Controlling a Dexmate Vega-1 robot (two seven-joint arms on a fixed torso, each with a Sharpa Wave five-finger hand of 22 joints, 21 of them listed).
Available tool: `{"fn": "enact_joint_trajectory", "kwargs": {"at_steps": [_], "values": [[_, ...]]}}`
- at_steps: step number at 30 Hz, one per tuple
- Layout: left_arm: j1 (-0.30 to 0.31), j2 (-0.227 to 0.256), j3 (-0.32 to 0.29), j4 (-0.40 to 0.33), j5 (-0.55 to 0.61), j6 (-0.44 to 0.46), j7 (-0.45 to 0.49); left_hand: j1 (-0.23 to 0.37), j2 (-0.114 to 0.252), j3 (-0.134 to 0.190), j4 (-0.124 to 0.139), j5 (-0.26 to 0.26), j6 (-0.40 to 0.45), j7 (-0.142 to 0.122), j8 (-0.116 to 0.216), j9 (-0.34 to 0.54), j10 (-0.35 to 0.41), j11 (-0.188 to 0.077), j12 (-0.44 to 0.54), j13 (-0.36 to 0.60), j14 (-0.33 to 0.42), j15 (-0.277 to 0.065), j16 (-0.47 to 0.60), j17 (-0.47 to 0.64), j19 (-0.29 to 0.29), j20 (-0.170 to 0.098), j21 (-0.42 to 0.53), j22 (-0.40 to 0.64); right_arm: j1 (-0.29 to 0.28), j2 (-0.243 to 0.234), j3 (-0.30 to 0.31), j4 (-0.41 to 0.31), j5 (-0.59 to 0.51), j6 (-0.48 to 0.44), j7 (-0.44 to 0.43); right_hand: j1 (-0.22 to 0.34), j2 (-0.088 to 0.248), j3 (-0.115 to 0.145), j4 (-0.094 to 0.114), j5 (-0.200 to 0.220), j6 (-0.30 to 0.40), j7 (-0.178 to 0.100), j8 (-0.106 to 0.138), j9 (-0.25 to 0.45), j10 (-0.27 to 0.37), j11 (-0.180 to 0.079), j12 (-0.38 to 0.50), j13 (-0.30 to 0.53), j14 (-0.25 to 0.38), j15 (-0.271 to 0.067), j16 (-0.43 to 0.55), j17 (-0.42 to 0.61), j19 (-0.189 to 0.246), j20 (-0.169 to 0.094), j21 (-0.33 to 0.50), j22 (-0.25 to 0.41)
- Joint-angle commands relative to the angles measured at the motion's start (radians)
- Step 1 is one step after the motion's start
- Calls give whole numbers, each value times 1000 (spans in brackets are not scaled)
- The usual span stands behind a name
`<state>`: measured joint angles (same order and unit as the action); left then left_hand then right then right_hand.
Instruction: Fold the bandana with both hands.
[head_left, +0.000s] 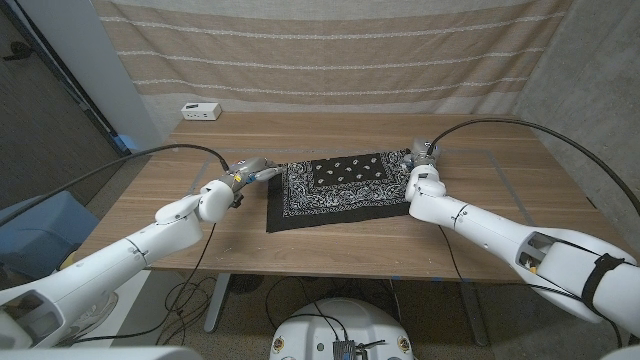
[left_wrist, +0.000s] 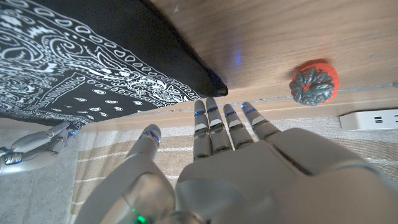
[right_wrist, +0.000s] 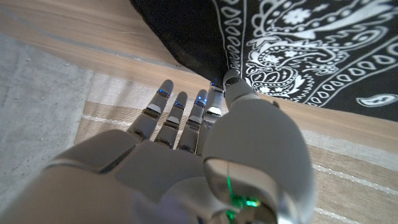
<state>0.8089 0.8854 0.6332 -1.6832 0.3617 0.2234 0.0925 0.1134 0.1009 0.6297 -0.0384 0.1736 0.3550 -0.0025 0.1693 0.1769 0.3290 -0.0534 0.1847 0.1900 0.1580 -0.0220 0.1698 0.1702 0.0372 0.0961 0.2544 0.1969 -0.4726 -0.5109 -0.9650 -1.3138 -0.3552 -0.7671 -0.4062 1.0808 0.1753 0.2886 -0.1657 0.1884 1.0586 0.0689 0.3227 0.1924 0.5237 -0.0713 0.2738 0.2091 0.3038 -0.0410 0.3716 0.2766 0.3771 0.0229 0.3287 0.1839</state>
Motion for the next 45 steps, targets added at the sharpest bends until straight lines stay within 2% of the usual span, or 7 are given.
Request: {"fn": "enact_joint_trajectory", "kwargs": {"at_steps": [1,6,17,23,29,32,45], "values": [[-77,-8,67,13,23,71,-174,-16,16,6,14,0,-77,-24,1,-1,-80,-16,-4,-2,-82,18,-4,3,-71,22,-28,3,-61,-73,63,-145,-8,125,-6,12,0,1,5,-4,14,-2,-5,2,5,7,5,4,5,-102,8,1,10,-2,2,5],[-103,-13,88,23,21,87,-230,-42,43,13,63,-1,-5,-14,28,-1,-13,-4,29,-2,-105,23,9,7,-103,30,-36,5,-77,-77,85,-181,-21,132,-5,16,-2,2,5,-6,15,0,-8,2,9,5,6,4,5,-102,9,1,12,-1,3,5],[-126,-16,110,25,27,115,-268,-68,56,13,108,0,26,-10,29,-1,9,-9,32,-3,-114,33,12,9,-132,41,-43,7,-116,-76,137,-243,-32,182,-32,24,-3,3,6,-7,23,9,-10,4,11,12,4,4,8,-96,12,1,14,3,3,5],[-122,-12,108,20,22,118,-261,-71,60,16,118,0,20,-9,24,-1,5,-9,29,-3,-117,33,12,8,-135,40,-42,8,-151,-72,176,-277,-27,243,-80,31,-1,6,5,-8,33,18,-10,5,15,15,4,4,7,-95,12,1,12,4,3,5],[-117,-7,104,15,15,114,-255,-72,52,16,123,-1,13,-9,20,-1,-4,-6,24,-3,-121,28,10,7,-140,39,-42,8,-169,-72,193,-283,-28,318,-99,62,-3,24,-4,-7,59,64,-2,18,51,4,14,4,22,-101,8,-10,14,2,3,6],[-114,-4,103,12,14,115,-253,-73,47,15,124,-2,11,-10,18,-1,-8,-8,22,-3,-122,26,10,6,-141,39,-42,8,-181,-72,203,-278,-20,381,-113,70,-5,34,-4,-5,67,80,3,26,61,17,15,4,30,-99,2,-18,16,3,3,5],[-105,5,97,2,8,116,-247,-71,41,17,127,-2,4,-12,15,-1,-14,-10,19,-4,-125,25,9,4,-142,40,-40,8,-218,-53,262,-282,66,607,-90,73,-14,50,2,-3,74,81,11,42,71,11,13,5,41,-98,-12,-30,15,6,2,4]]}}
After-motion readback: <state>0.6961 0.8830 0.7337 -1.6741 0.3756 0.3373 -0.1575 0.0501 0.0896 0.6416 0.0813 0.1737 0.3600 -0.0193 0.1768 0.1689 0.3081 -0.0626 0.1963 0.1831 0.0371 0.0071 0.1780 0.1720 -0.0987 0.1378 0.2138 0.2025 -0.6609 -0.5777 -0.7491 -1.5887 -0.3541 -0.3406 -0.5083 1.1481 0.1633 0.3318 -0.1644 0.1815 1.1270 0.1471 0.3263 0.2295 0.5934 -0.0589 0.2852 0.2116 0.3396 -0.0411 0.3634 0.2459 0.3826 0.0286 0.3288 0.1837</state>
